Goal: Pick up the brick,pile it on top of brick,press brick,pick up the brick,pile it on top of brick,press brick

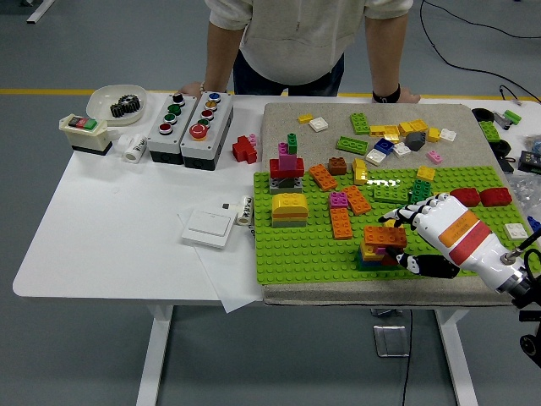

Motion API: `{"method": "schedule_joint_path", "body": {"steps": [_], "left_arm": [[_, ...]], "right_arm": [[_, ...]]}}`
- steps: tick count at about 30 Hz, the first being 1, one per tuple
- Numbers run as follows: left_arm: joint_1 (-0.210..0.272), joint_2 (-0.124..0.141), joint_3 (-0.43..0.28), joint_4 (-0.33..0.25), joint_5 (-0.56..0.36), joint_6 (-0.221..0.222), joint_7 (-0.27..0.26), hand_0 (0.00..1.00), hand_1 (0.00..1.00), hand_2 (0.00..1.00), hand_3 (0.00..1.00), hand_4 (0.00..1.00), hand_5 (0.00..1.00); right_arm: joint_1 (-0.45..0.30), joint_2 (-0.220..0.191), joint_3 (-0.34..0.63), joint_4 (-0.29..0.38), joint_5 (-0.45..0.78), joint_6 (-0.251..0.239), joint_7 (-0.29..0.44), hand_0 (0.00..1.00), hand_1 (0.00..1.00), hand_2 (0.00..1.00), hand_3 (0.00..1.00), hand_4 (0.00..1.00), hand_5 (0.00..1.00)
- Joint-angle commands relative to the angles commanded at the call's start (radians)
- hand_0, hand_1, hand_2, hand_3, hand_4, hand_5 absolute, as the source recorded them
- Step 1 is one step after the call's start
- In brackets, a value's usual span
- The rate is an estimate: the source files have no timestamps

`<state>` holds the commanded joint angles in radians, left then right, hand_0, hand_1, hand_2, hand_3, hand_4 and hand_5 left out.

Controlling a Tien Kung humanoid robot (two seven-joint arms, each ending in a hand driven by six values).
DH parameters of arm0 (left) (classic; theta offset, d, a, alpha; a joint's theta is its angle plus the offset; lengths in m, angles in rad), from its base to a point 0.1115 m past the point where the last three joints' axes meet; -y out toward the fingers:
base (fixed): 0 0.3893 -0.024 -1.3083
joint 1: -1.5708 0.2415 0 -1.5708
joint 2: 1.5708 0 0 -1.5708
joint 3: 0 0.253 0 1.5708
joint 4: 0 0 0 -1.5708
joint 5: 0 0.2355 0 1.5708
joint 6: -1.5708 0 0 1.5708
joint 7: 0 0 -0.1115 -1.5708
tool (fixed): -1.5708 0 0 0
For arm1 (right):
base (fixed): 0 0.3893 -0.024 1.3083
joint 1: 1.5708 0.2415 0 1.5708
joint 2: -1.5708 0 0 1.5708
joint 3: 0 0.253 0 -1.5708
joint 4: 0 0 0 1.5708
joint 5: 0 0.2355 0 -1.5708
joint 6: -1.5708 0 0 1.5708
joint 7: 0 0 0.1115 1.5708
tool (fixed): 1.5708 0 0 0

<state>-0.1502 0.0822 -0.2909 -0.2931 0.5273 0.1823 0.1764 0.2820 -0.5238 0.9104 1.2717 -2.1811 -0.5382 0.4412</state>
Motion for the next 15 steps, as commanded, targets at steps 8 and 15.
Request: {"method": "schedule_joint_path", "body": {"steps": [8, 15], "left_arm": [[-0.001, 0.0, 0.001, 0.0, -0.002, 0.0, -0.001, 0.828, 0.809, 0.804, 0.586, 0.648, 0.667], [-0.003, 0.0, 0.003, 0.0, -0.005, 0.001, -0.002, 0.825, 0.808, 0.802, 0.586, 0.641, 0.662]], "right_arm": [[-0.001, -0.002, 0.007, 0.0, 0.001, 0.002, 0.003, 0.304, 0.375, 0.508, 0.705, 0.713, 0.332], [-0.002, -0.003, 0.015, 0.0, -0.003, 0.007, 0.004, 0.312, 0.386, 0.536, 0.725, 0.758, 0.352]]}}
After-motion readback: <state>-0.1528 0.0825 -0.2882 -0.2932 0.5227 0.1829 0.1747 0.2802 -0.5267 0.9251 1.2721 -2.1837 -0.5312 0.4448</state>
